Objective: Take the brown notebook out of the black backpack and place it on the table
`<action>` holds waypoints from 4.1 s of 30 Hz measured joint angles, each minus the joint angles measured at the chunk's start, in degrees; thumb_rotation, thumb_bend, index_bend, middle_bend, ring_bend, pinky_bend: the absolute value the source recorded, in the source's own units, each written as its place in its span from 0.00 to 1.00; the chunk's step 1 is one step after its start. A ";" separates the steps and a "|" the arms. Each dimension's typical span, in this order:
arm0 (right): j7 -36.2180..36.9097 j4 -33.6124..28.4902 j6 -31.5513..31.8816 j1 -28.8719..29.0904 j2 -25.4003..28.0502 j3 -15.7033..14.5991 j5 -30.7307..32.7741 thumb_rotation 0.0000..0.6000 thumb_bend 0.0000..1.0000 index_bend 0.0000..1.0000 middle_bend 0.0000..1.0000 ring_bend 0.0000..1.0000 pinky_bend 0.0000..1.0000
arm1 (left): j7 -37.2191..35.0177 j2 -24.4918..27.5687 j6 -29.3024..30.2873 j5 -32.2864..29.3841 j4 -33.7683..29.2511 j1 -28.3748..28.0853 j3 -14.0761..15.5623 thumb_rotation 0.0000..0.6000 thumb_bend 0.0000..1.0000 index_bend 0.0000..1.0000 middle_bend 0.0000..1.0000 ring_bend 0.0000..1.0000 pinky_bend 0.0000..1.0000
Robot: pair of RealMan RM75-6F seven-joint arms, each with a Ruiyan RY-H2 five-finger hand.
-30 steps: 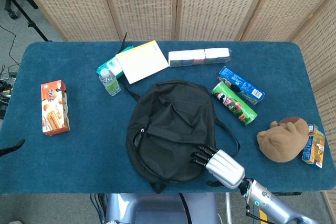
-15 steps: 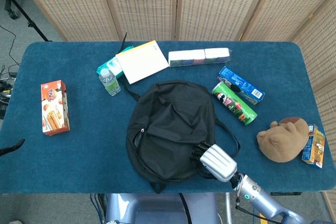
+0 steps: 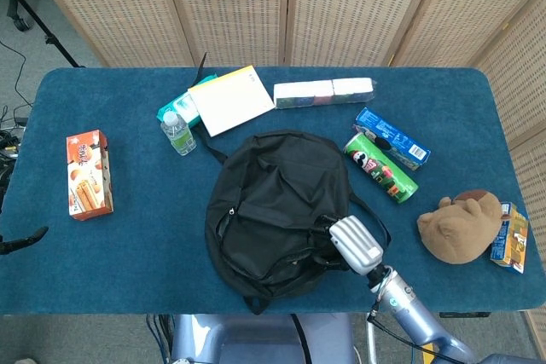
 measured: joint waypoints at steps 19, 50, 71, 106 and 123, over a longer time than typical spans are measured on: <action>-8.71 -7.46 -6.83 7.84 1.81 15.72 37.44 1.00 0.67 0.68 0.65 0.42 0.42 | -11.53 -1.02 0.01 16.64 0.21 -5.45 4.48 1.00 0.18 0.00 0.00 0.00 0.06; -11.73 -10.39 -12.50 18.94 9.38 23.96 70.38 1.00 0.67 0.68 0.66 0.42 0.42 | -15.80 -20.61 -7.81 29.57 9.33 -22.69 8.02 1.00 0.28 0.20 0.00 0.06 0.11; -9.61 -10.02 -14.93 21.59 12.84 23.31 74.36 1.00 0.71 0.68 0.66 0.42 0.42 | -13.83 -27.17 -20.03 25.34 12.08 -33.06 8.11 1.00 0.24 0.21 0.00 0.07 0.13; -3.63 -10.99 -17.94 22.26 18.76 22.00 75.60 1.00 0.72 0.69 0.66 0.42 0.42 | -0.90 -43.01 -29.29 17.12 25.04 -42.07 7.34 1.00 0.21 0.22 0.01 0.07 0.13; -2.03 -11.10 -18.62 22.05 20.76 21.34 75.41 1.00 0.72 0.69 0.66 0.42 0.42 | 3.32 -48.77 -33.75 12.06 28.90 -46.22 4.02 1.00 0.21 0.22 0.01 0.07 0.13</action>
